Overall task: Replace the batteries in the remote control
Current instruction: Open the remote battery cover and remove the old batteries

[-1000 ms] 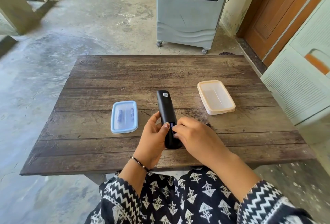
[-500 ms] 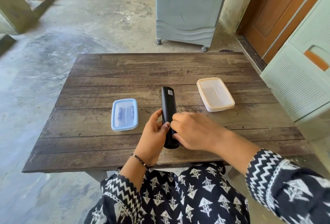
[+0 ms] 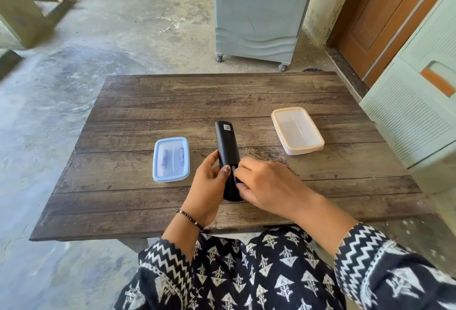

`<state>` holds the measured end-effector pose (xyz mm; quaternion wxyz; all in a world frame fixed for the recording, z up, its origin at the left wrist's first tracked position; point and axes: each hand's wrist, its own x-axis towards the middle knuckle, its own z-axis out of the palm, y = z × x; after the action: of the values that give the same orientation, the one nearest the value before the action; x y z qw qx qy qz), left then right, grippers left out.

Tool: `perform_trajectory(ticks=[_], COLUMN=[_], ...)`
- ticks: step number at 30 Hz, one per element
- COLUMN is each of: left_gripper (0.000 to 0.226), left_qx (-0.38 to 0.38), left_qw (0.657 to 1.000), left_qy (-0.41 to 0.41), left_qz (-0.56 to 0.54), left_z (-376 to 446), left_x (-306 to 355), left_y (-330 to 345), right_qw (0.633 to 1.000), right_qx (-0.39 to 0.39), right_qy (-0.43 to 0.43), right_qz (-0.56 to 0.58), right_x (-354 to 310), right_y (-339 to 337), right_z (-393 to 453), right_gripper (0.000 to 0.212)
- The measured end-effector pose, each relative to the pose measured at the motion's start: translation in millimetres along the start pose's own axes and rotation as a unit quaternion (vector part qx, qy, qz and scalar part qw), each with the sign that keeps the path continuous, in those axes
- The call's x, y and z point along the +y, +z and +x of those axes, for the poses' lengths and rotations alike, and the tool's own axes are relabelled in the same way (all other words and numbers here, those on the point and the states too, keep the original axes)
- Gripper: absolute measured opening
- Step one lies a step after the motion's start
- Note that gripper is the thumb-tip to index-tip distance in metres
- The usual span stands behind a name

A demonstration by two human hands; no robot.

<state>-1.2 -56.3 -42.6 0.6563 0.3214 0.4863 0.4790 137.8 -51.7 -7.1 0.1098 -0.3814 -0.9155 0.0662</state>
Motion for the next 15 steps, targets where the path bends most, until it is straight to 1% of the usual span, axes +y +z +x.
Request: perform_trajectory(ticks=[3,6,15], left_gripper=[0.037,0.034,0.040], left_qx=[-0.003,-0.009,0.018], left_qw=[1.000,0.999,1.000], left_qy=[0.000,0.006,-0.002], left_qz=[-0.031,-0.037,-0.013], left_z=[1.0,2.5,-0.3], left_x=[-0.6,1.0,-8.8], left_y=[-1.5,-3.0,-1.8], right_qw=[1.000,0.999,1.000], right_qx=[0.013,0.022,-0.030], right_qy=[0.015,0.026,0.001], right_qz=[0.013,0.038,-0.009], right_x=[2.0,3.4,4.4], right_y=[3.7,7.2,8.4], right_z=[-2.7,-3.8,-4.3], right_gripper=[0.014,0.017,0.027])
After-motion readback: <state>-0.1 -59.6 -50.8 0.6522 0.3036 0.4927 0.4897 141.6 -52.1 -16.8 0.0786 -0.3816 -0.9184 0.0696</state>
